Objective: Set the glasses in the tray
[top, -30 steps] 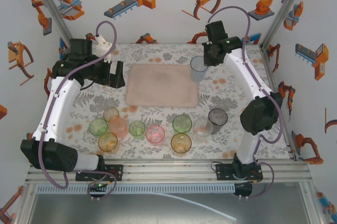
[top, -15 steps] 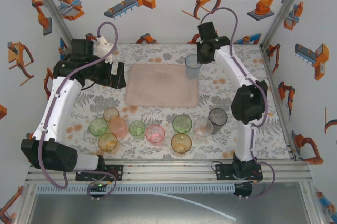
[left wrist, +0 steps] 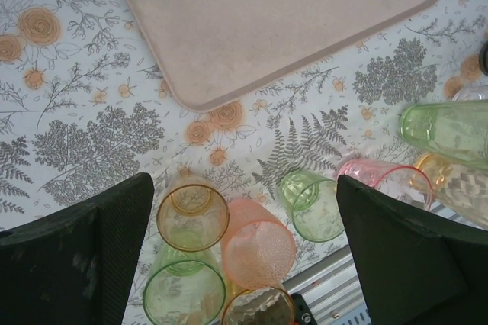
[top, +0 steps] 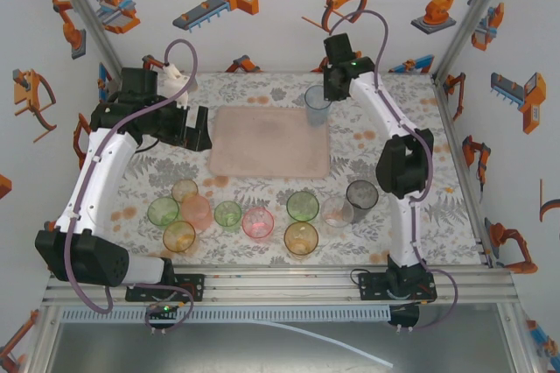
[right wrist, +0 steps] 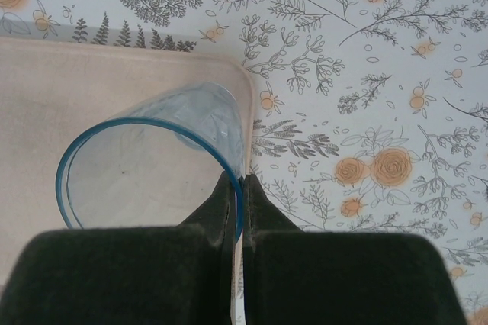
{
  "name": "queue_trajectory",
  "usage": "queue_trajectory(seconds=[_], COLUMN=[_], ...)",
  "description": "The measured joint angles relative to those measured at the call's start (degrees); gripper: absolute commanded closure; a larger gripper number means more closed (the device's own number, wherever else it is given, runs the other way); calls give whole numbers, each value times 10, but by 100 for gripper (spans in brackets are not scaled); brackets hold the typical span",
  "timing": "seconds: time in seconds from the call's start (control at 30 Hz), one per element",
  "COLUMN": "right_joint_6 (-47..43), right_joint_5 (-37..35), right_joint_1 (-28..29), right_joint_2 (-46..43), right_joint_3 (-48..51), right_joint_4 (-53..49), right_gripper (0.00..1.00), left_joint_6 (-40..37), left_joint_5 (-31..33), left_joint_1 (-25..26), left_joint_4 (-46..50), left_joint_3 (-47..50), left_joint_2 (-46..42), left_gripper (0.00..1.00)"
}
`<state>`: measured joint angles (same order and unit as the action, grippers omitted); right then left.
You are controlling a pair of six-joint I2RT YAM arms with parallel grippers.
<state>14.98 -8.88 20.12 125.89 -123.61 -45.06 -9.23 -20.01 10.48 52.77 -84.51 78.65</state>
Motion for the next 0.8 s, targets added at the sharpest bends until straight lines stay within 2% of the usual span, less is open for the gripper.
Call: queue_trajectory(seconds=[0.8], right_joint_6=[17], right_joint_5=[-11], right_joint_1=[-3], right_joint_2=[36], right_joint_3=[-34], right_joint_4=[-2], right_gripper=[99], left_joint_6=[4], left_joint_5=[-9], left_joint_1=[0], left_joint_4=[0], left_joint_3=[2], left_joint_2=[-6], left_gripper=[3])
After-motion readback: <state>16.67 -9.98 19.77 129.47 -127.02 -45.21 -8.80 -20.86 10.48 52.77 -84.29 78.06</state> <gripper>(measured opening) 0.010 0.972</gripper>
